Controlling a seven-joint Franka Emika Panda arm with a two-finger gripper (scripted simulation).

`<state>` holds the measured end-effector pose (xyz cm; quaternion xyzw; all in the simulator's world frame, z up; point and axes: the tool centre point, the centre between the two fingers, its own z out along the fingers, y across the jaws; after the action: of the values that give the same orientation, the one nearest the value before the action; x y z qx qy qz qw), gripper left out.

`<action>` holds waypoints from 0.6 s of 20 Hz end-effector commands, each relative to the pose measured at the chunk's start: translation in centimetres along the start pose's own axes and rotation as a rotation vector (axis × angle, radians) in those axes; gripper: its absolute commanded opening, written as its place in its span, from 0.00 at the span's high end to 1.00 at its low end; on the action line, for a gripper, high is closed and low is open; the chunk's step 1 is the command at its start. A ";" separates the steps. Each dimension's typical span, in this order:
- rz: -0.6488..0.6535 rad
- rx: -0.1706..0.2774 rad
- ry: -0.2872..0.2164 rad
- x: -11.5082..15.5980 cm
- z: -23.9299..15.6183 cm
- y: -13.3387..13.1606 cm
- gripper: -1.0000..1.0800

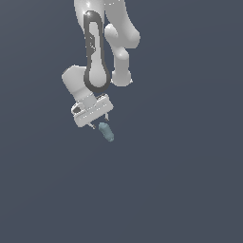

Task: Pick up the object and move it to a goal position.

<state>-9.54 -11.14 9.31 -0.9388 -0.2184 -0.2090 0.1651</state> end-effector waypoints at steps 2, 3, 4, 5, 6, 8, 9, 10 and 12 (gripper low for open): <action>0.012 -0.003 -0.008 -0.7 0.1 0.1 0.19; 0.008 -0.002 -0.005 -0.5 0.1 0.1 0.19; 0.008 -0.002 -0.005 -0.5 0.1 0.1 0.19; 0.008 -0.002 -0.005 -0.5 0.2 0.1 0.19; 0.009 -0.002 -0.005 -0.5 0.3 0.1 0.19; 0.009 -0.002 -0.006 -0.5 0.7 0.1 0.19; 0.010 -0.002 -0.006 -0.6 1.0 0.1 0.19; 0.010 -0.002 -0.007 -0.6 1.3 0.1 0.19; 0.011 -0.003 -0.008 -0.7 2.1 0.1 0.19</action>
<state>-9.51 -10.82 7.71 -0.9409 -0.2137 -0.2053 0.1642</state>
